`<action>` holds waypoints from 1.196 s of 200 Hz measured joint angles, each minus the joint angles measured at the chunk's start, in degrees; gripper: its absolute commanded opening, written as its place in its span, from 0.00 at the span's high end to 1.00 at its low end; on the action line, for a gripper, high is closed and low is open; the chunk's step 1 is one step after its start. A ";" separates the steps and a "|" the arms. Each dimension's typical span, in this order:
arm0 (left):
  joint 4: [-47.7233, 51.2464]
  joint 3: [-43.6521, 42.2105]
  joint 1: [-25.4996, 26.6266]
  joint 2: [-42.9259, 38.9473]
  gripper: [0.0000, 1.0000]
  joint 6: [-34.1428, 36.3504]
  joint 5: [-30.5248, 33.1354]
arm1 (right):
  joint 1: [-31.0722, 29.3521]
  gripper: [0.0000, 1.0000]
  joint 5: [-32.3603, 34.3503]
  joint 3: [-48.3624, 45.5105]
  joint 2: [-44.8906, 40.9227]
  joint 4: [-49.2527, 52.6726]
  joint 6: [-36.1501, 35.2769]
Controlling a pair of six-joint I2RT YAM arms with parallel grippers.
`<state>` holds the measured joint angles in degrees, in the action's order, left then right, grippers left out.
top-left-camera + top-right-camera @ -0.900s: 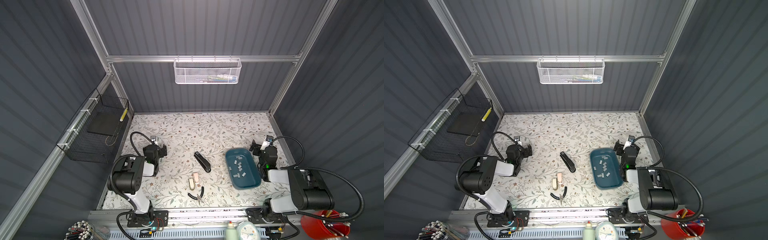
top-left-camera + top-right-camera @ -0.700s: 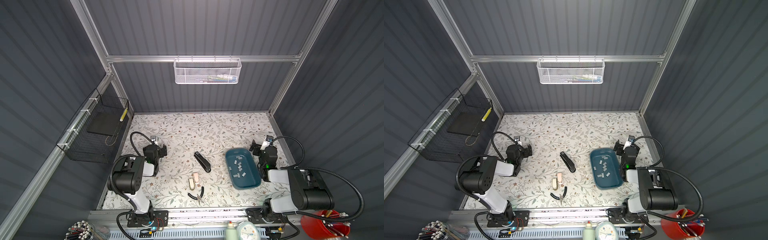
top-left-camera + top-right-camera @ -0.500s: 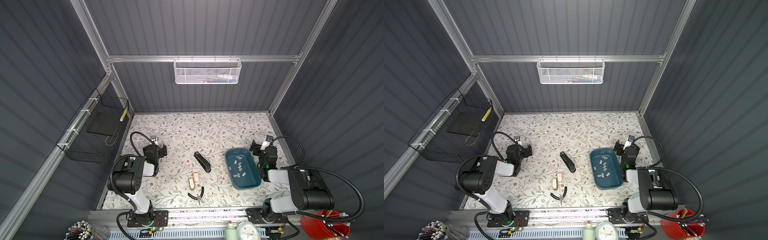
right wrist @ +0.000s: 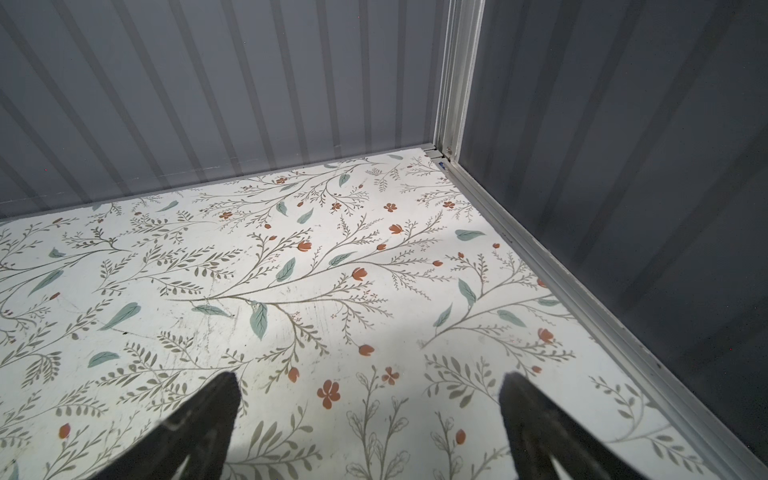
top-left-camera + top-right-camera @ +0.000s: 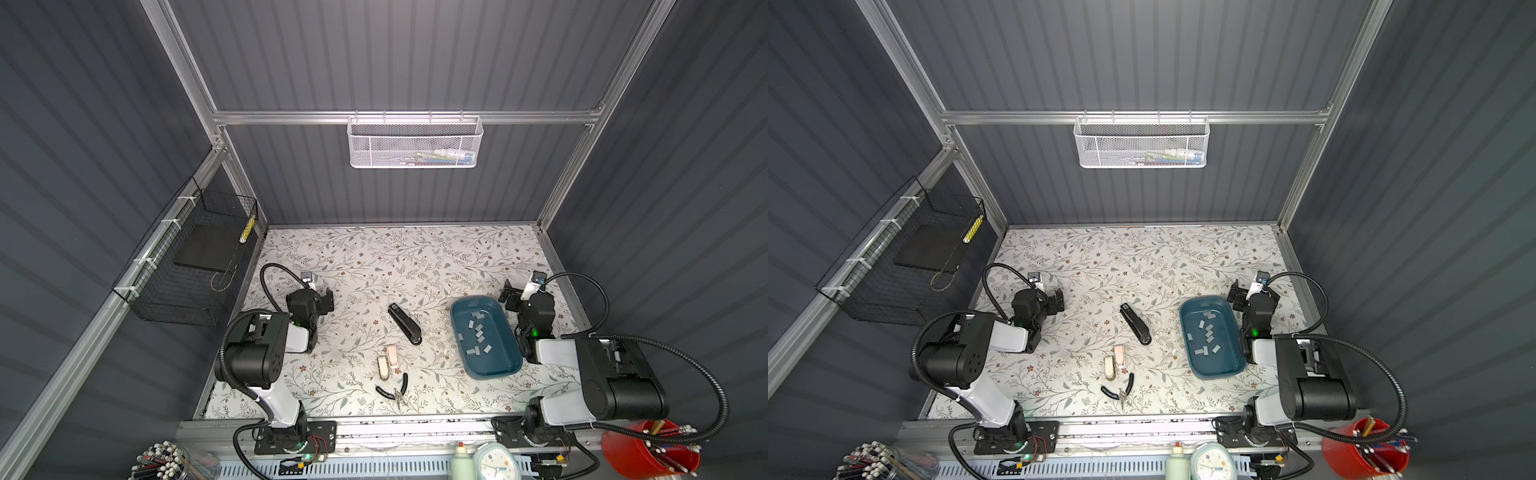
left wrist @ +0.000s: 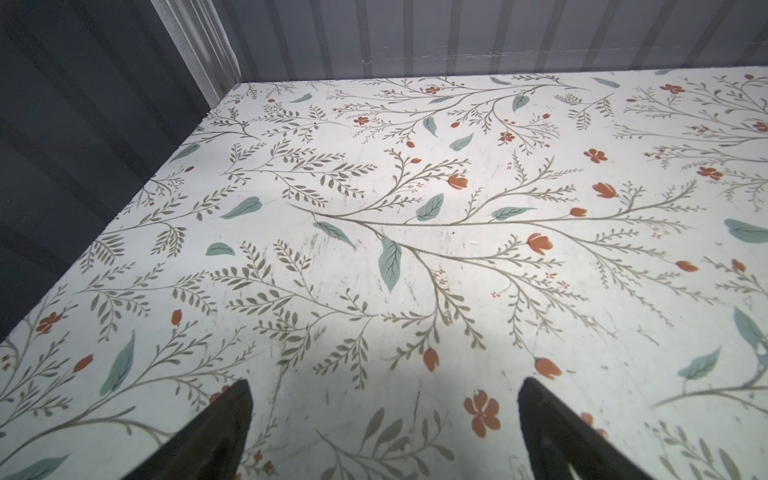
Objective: Load the staples into the stapler
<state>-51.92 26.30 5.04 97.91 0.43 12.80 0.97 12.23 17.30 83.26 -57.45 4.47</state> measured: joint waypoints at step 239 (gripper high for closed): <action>31.28 13.90 0.00 -18.45 0.00 -6.10 -2.84 | -0.87 0.01 5.16 -4.87 -27.34 11.54 6.47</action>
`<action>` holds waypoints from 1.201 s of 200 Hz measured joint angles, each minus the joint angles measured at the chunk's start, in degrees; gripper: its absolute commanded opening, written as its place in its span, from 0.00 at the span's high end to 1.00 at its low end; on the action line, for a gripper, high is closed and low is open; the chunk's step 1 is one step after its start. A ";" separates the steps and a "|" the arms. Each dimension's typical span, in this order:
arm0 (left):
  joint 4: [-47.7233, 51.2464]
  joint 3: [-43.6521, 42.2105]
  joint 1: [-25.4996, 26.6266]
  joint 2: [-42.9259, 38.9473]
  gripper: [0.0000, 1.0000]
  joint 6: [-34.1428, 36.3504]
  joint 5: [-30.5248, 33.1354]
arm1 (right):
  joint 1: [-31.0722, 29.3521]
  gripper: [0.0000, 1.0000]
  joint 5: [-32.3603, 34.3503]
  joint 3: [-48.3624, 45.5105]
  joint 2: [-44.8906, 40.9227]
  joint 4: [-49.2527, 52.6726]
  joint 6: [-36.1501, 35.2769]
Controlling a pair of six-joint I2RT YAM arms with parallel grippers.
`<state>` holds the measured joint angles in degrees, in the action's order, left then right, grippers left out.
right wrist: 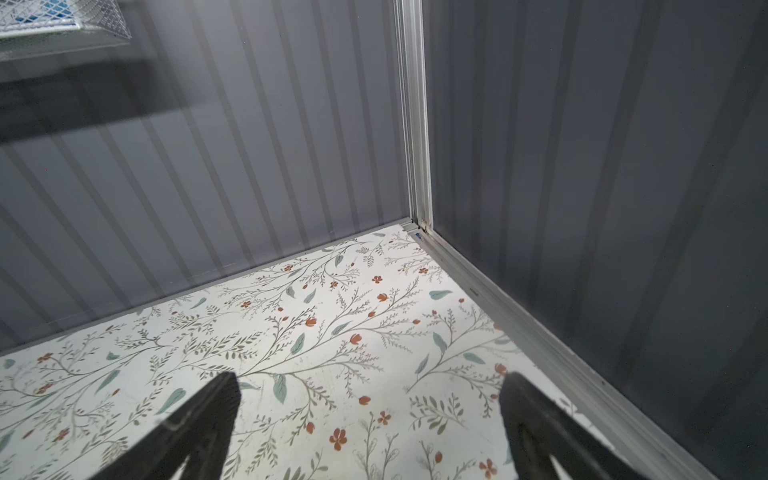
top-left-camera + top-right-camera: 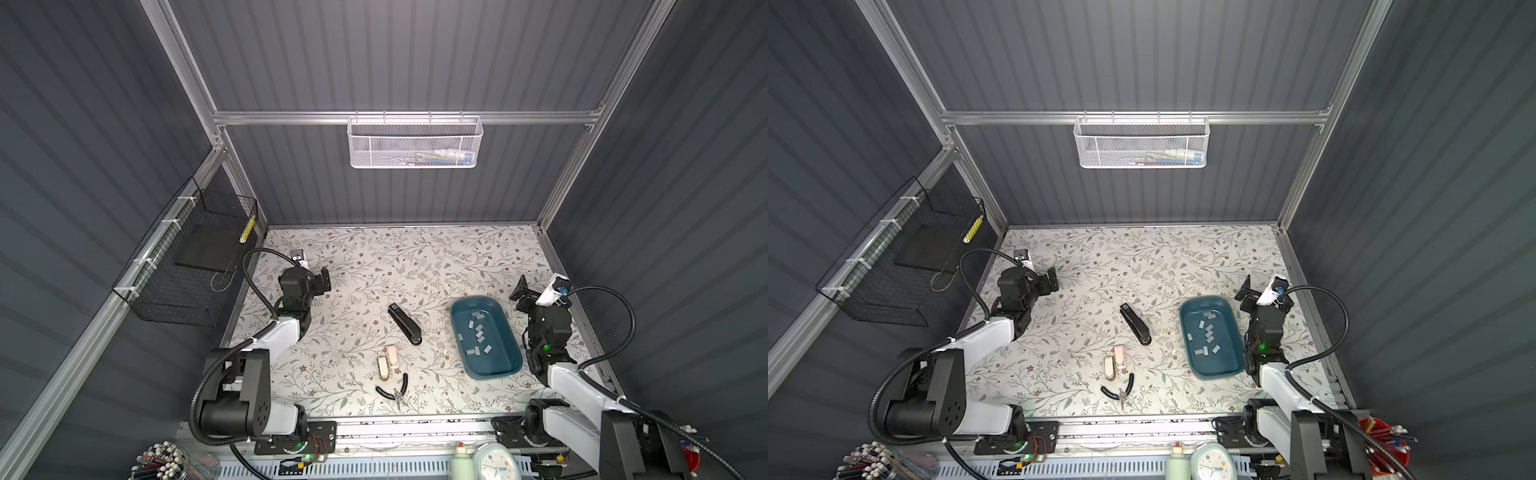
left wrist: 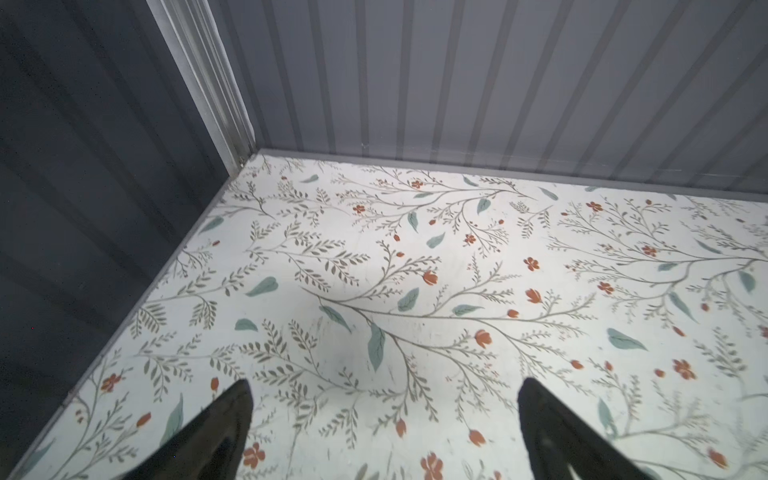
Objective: Load the staples into the stapler
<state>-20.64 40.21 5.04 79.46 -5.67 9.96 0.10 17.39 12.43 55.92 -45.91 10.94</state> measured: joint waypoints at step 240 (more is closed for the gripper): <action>14.80 24.65 0.00 -13.62 0.00 -22.01 -11.82 | 0.24 0.01 -21.94 10.51 -18.25 37.83 16.44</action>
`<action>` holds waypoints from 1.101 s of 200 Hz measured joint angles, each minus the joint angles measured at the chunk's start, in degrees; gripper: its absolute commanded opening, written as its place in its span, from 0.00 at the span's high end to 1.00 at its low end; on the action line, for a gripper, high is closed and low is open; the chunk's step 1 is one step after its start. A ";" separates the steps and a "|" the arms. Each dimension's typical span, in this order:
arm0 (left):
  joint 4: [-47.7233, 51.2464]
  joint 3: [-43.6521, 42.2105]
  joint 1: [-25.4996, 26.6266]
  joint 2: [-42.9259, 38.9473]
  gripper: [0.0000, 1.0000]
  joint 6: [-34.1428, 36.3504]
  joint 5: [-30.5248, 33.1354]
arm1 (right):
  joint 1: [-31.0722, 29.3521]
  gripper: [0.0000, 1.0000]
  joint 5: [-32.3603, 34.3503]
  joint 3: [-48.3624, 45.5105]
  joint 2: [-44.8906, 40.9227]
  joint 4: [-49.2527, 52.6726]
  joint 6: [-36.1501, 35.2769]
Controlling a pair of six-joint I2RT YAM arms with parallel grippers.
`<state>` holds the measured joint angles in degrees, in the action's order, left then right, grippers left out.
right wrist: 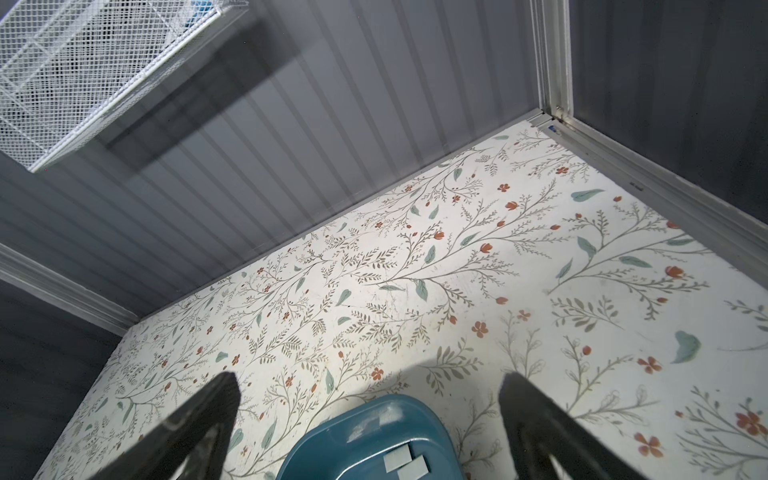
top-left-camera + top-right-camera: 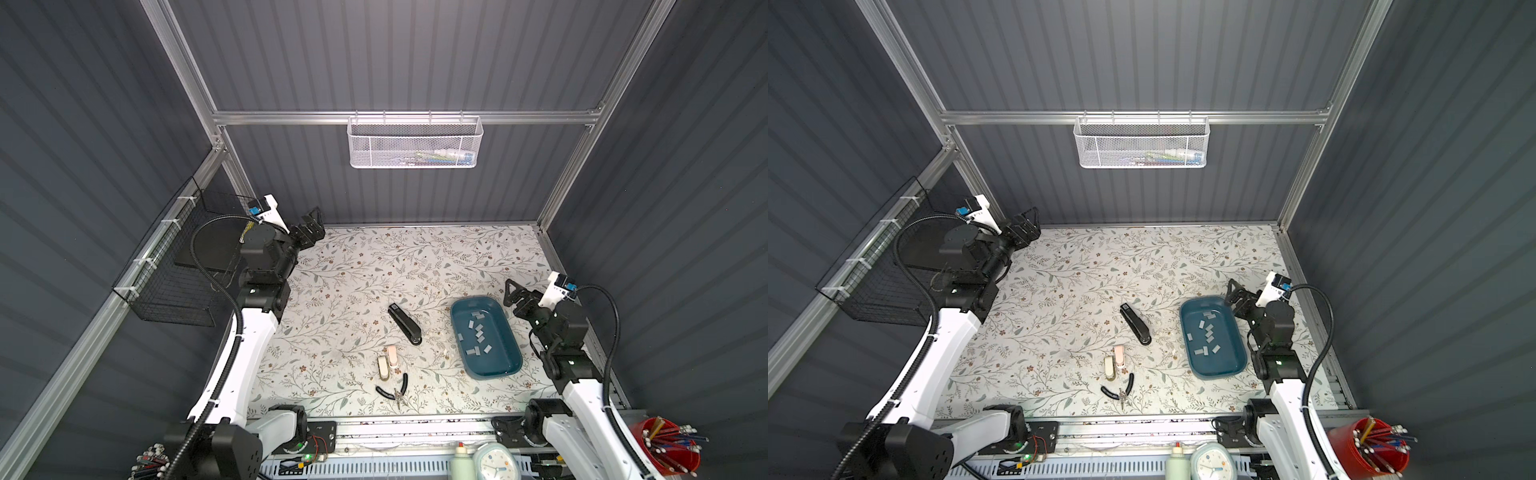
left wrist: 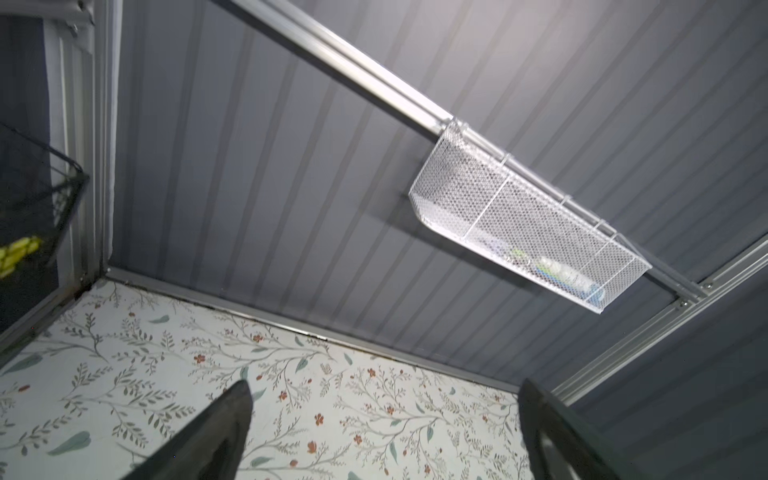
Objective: Load the staples into the stapler
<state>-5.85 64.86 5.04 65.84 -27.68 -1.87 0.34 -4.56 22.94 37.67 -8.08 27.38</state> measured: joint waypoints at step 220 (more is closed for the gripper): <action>36.33 10.05 18.16 27.10 0.25 85.88 -35.17 | 0.07 0.01 -6.67 3.02 1.90 3.45 -2.34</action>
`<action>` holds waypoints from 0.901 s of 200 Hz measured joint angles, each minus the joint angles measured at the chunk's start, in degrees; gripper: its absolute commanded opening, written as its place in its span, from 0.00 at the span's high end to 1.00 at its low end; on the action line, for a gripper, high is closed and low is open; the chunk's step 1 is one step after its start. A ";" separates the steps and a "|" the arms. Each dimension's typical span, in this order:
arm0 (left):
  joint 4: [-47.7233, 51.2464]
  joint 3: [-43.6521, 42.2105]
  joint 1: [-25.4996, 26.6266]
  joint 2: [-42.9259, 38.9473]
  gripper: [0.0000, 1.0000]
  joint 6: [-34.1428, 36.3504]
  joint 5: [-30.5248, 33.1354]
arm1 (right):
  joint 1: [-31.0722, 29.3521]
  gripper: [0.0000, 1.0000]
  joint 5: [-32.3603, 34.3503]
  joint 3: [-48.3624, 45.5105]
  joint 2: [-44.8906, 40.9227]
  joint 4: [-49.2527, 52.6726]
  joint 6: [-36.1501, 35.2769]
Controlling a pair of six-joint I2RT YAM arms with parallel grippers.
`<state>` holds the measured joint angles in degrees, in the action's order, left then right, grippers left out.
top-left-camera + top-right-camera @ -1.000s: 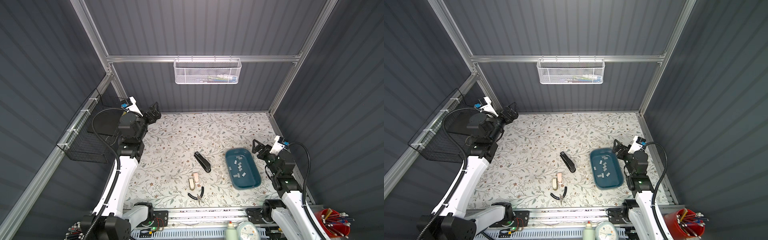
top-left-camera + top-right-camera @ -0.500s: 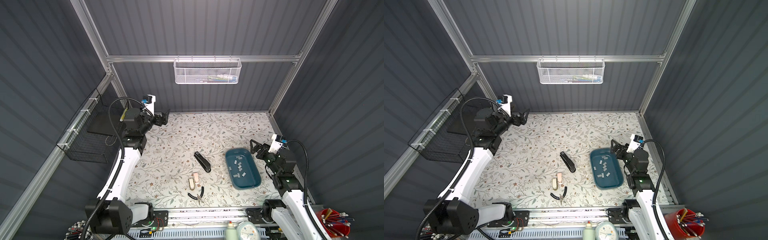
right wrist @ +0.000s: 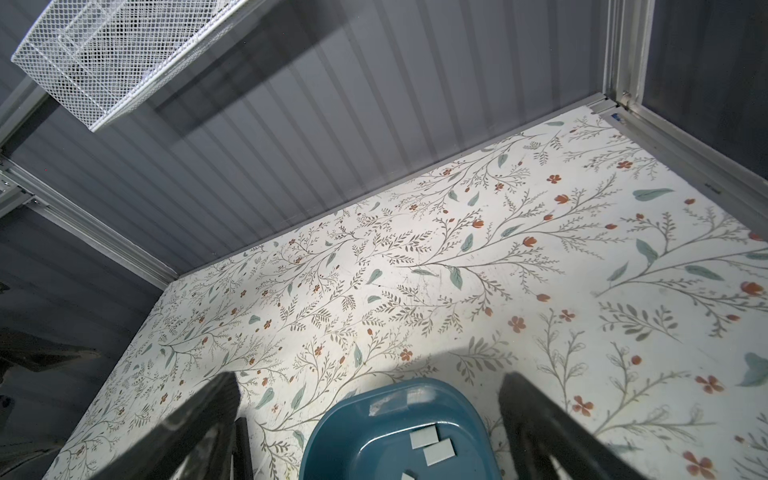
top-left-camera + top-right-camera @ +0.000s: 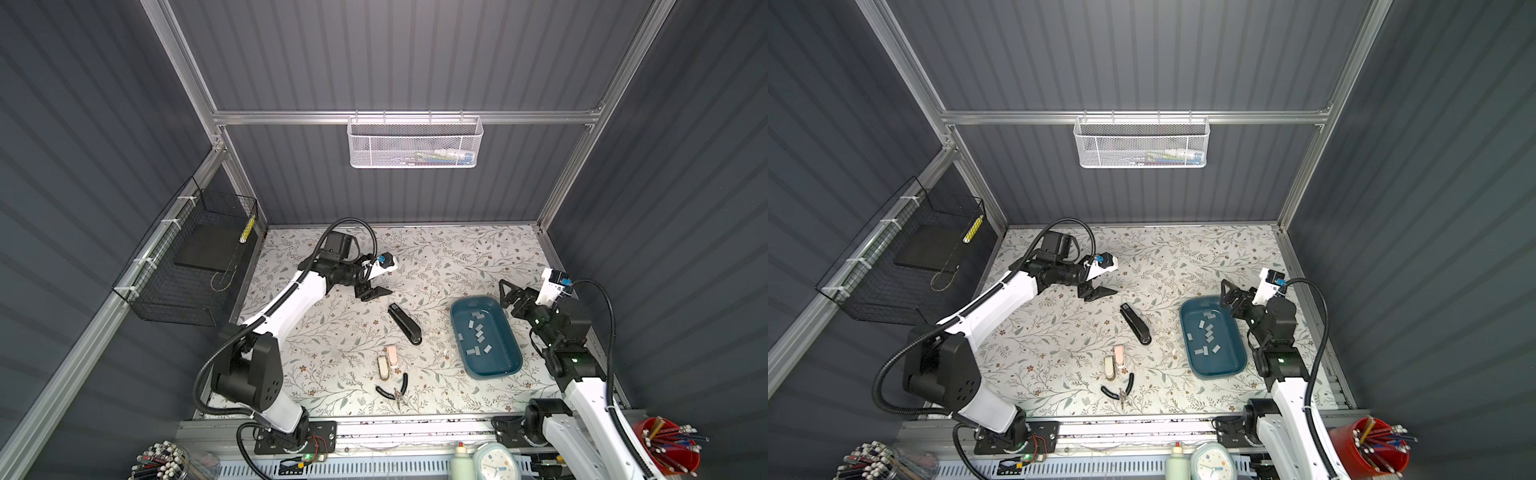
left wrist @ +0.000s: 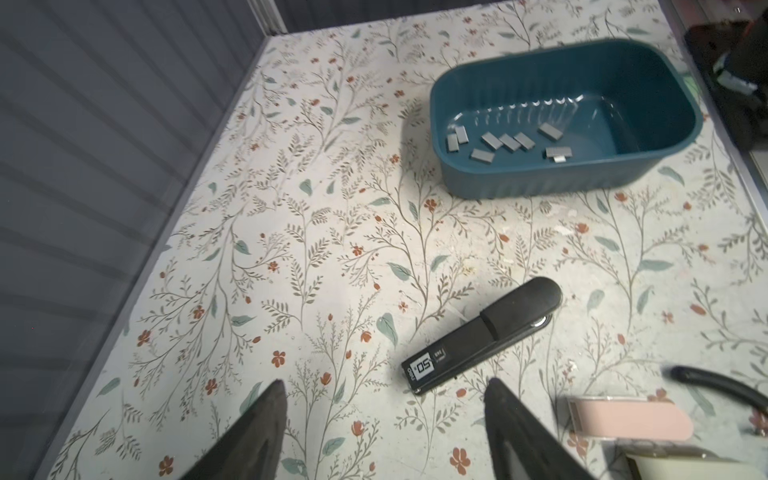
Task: Load the staples into the stapler
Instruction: 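Lower the left gripper over the black stapler and grasp its body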
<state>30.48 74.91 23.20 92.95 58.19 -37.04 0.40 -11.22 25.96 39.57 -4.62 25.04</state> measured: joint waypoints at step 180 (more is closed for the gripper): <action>12.35 3.69 23.58 11.02 0.34 18.84 22.93 | 0.00 0.01 -0.31 0.00 4.24 -0.02 0.00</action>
<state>42.83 78.61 46.78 103.96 77.03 -14.11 0.40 -11.53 25.96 43.81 -4.64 25.04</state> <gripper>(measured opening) 0.645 0.990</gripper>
